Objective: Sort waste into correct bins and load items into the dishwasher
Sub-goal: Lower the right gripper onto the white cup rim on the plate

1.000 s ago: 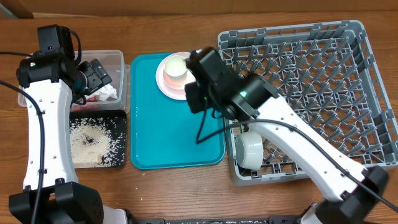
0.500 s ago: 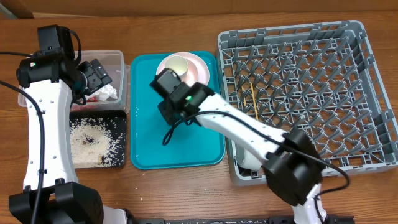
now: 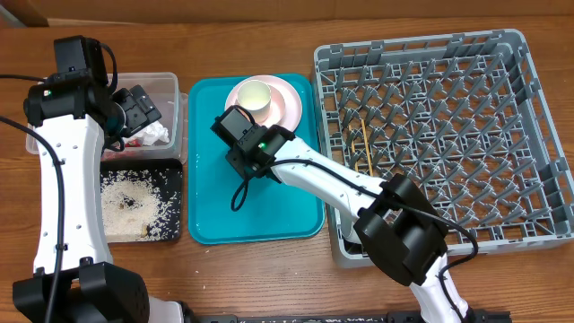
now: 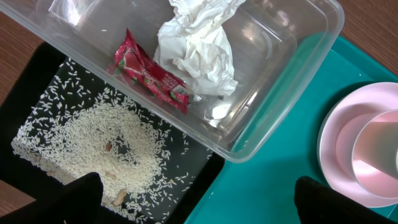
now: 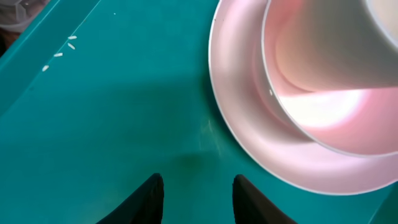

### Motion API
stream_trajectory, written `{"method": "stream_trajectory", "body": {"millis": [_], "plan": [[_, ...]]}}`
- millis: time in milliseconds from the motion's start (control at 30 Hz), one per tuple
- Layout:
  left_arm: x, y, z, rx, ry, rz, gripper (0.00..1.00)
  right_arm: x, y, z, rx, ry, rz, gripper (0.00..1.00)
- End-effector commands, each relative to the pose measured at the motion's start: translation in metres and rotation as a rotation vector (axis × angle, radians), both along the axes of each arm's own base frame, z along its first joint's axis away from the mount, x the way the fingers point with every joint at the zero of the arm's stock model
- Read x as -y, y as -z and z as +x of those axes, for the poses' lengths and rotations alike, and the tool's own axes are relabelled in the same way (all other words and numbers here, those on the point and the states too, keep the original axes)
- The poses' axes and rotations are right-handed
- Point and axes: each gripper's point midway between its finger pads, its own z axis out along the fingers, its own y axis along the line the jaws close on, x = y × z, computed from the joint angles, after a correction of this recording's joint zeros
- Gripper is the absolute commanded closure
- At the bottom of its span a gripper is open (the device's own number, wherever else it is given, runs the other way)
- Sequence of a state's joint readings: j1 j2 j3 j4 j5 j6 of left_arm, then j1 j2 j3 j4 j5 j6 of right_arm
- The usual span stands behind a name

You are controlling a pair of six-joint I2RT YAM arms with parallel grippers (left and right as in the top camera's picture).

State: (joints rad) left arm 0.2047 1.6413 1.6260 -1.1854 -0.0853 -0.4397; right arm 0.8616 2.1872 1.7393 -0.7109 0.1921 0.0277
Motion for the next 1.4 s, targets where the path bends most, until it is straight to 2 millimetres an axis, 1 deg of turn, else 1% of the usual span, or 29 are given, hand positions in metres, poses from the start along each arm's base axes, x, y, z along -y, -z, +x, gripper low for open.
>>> {"method": "stream_trajectory", "body": {"millis": [0, 167, 233, 433, 600, 700, 933, 967, 1033, 1167, 1267, 1367], "plan": [[0.000, -0.007, 0.005, 0.023, -0.009, -0.005, 0.00, 0.001, 0.019, 0.007, 0.015, -0.040, -0.053, 0.62], [0.000, -0.007, 0.005, 0.023, -0.009, -0.005, 0.00, 0.000, 0.039, 0.009, 0.003, -0.040, -0.066, 0.61], [0.000, -0.007, 0.005, 0.023, -0.009, -0.005, 0.00, 0.000, 0.043, 0.010, 0.004, -0.037, -0.070, 0.59], [0.000, -0.007, 0.005, 0.023, -0.009, -0.005, 0.00, 0.006, 0.045, 0.015, 0.011, -0.018, -0.083, 0.58], [0.000, -0.007, 0.005, 0.023, -0.009, -0.005, 0.00, 0.008, 0.046, 0.012, 0.000, -0.021, -0.096, 0.57], [0.001, -0.007, 0.005, 0.023, -0.009, -0.005, 0.00, 0.007, 0.041, 0.010, 0.000, -0.024, -0.096, 0.58], [0.000, -0.007, 0.005, 0.023, -0.009, -0.005, 0.00, -0.002, 0.005, 0.006, 0.049, -0.062, -0.057, 0.59], [0.000, -0.007, 0.005, 0.023, -0.009, -0.005, 0.00, -0.002, 0.003, 0.006, 0.056, -0.075, -0.062, 0.59], [0.001, -0.007, 0.005, 0.023, -0.009, -0.005, 0.00, -0.003, 0.001, 0.007, 0.070, -0.116, -0.078, 0.63], [0.001, -0.007, 0.005, 0.023, -0.009, -0.005, 0.00, -0.004, 0.001, 0.012, 0.091, -0.150, -0.088, 0.63], [0.000, -0.007, 0.005, 0.023, -0.009, -0.005, 0.00, -0.006, -0.002, 0.017, 0.109, -0.148, -0.073, 0.63], [0.001, -0.007, 0.005, 0.023, -0.009, -0.005, 0.00, -0.008, -0.005, 0.022, 0.137, -0.182, -0.077, 0.63]]}}
